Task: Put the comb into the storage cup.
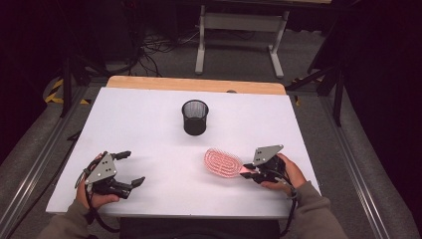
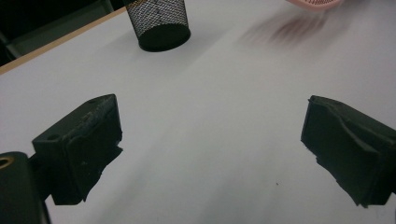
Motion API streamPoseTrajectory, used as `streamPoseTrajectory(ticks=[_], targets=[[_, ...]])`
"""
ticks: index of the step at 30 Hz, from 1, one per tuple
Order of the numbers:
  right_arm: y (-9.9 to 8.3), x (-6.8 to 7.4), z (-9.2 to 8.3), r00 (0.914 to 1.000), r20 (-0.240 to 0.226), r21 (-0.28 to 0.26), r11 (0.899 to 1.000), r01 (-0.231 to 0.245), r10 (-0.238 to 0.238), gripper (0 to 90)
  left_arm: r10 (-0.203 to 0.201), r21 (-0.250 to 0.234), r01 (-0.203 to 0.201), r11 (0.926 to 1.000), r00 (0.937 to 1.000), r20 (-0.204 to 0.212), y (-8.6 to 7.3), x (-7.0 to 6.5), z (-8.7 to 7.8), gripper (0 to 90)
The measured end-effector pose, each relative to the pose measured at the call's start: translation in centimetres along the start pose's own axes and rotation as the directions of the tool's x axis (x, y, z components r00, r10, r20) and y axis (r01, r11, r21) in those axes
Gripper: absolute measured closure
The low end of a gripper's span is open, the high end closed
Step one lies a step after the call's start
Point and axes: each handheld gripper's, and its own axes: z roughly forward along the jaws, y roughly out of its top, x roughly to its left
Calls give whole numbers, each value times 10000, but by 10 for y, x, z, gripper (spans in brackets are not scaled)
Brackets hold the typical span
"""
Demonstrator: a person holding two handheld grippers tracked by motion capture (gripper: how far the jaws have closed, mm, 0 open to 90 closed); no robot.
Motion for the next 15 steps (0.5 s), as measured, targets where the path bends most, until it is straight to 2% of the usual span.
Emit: streamPoseTrajectory(ticks=[3,5,8,15], targets=[[0,-1,-1,9996,77,-219,9994,-254,256,698,-19,-22,19,10000,10000,-24,0,0,0,59],[0,-2,-1,9985,368,-282,9988,-388,398,698,-33,-51,33,10000,10000,-45,0,0,0,56],[0,-3,-3,9969,518,-573,9968,-557,587,697,-22,-79,22,10000,10000,-40,0,0,0,55],[1,-4,-8,9929,878,-929,9931,-717,799,697,0,35,-1,10000,10000,89,0,0,1,55]])
